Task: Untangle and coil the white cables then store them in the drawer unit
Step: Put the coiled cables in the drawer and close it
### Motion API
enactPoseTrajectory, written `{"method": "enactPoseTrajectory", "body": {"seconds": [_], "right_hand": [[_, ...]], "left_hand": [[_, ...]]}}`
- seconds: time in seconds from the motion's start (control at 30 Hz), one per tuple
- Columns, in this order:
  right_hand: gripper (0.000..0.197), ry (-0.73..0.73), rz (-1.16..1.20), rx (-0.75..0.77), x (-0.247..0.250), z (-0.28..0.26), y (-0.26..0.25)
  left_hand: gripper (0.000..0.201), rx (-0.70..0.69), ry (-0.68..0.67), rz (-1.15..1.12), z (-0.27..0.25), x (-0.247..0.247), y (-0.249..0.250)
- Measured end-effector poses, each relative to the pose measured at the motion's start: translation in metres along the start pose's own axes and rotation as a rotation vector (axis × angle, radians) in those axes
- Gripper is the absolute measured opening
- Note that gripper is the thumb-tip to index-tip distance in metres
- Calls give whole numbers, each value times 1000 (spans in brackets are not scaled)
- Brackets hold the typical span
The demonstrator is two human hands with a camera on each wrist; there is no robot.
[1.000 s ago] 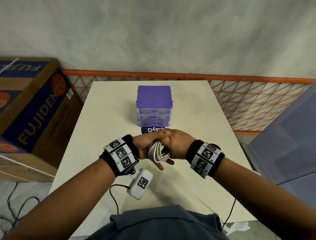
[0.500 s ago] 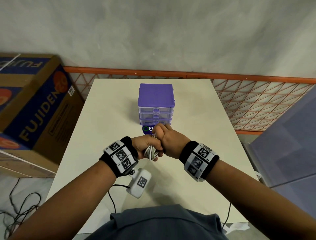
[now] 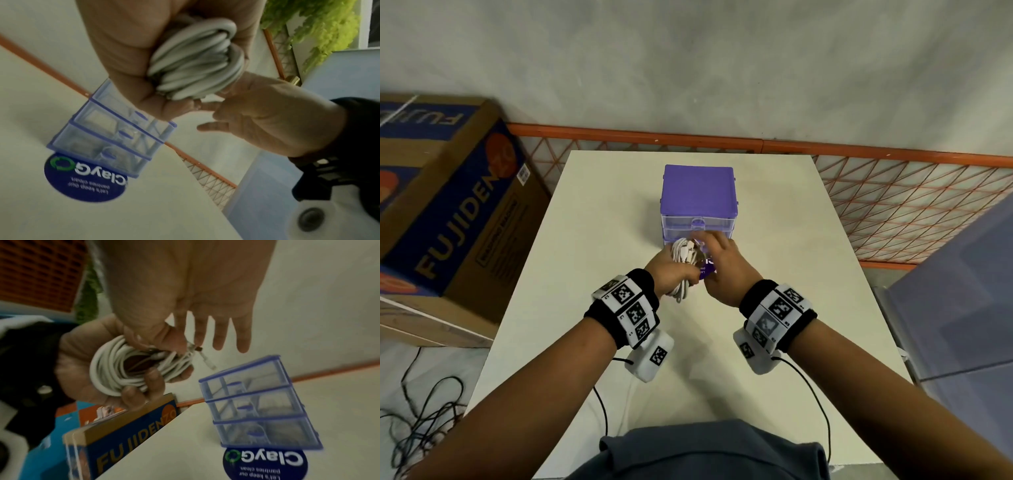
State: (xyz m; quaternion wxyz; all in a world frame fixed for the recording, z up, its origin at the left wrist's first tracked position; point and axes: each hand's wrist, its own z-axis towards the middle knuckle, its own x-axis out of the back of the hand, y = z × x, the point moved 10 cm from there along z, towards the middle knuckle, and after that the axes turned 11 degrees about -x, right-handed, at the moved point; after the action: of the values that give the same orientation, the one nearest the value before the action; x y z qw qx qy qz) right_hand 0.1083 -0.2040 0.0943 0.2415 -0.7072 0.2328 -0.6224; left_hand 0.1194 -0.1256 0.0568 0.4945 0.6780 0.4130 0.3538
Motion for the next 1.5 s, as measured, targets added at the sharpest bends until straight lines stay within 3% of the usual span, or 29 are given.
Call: {"method": "enactPoseTrajectory", "body": {"seconds": [0.1,0.2,0.4,0.63,0.73,0.87,1.0,1.2,1.33,1.4,1.5], "right_hand": [[44,50,267,-259,3,23,39],[26,-29,402,-466,-10,44,66],[9,-91,750,-688,-27,79,80],[17,-53,964,-850,-51,101,95],[15,-102,993,-890,-59,102,95],[16,-63,1040,-927,-58,97,97],[18,-73,1009,-964,-66,66,98],[15,-211,974,-977,-84,6,97],[31,-335,974,-1067,-87,-32,106],[44,-188,1051,-1077,-72,-31,120],[49,73,1155,-924,-40,-8,128]], "left_hand": [[73,-28,203,45,9,30,7],[69,-53,251,77,17,43,12],[69,-59,248,90,33,56,13],[67,-45,259,110,47,69,14],[68,-37,245,121,50,70,14],[67,-47,237,124,50,69,17],[67,-68,254,104,43,70,21],[67,-121,286,106,28,69,29],[67,-109,272,127,21,61,21],[69,-100,261,131,20,57,17],[78,-107,220,164,22,45,19]]}}
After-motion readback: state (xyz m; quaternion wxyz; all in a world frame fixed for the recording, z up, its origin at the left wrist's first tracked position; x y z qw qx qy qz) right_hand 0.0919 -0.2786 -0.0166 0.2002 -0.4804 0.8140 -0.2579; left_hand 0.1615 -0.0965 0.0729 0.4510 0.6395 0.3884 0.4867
